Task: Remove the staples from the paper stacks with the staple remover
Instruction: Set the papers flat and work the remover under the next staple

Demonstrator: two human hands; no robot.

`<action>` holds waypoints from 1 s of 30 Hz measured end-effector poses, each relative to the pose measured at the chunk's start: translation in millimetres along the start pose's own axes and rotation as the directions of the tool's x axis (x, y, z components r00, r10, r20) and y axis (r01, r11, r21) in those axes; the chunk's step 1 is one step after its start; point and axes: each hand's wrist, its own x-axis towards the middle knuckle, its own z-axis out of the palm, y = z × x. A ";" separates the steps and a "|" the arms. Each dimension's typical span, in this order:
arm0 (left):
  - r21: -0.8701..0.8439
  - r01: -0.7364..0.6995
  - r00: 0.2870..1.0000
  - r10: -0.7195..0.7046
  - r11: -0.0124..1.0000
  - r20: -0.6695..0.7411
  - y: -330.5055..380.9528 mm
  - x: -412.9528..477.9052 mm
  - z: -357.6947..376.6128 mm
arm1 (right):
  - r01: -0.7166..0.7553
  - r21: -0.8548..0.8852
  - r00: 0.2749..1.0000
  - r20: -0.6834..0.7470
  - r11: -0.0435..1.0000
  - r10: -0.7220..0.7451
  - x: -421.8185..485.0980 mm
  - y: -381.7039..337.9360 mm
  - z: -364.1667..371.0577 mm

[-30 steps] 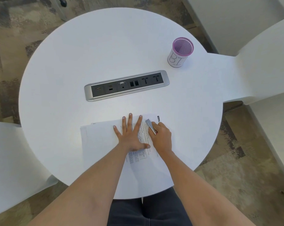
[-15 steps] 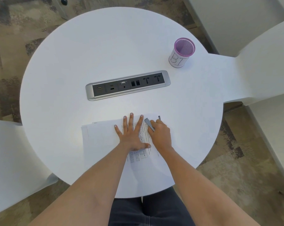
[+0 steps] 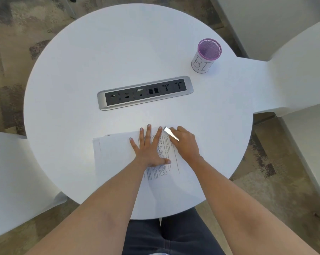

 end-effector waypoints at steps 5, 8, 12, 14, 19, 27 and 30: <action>0.002 0.006 1.000 -0.006 1.000 0.006 0.7 1.0 -1.3 | -0.159 0.165 0.983 -0.067 0.973 0.172 -12.8 10.8 5.1; 0.002 0.008 1.000 -0.008 1.000 0.008 0.9 0.2 -1.1 | -0.128 0.151 0.990 -0.036 0.980 0.135 -12.7 9.4 5.2; 0.002 0.010 1.000 -0.010 1.000 0.013 1.9 -0.7 -2.2 | -0.071 0.092 0.998 0.007 0.993 0.070 -2.8 7.7 0.2; 0.002 0.009 1.000 -0.009 1.000 0.015 2.0 -1.1 -2.3 | -0.070 0.050 0.997 0.029 0.996 0.068 2.1 8.3 -2.8; 0.010 0.014 1.000 -0.015 1.000 0.017 2.1 -0.4 -3.1 | -0.026 -0.149 0.996 0.076 0.988 0.037 14.2 8.8 -12.6; 0.014 0.016 1.000 -0.017 1.000 0.022 1.7 0.0 -1.8 | 0.115 -0.322 0.989 0.121 0.940 -0.079 24.2 6.8 -19.4; 0.023 0.020 0.999 -0.021 1.000 0.027 2.1 -0.2 -2.0 | 0.144 -0.347 0.986 0.132 0.927 -0.104 26.6 6.8 -19.9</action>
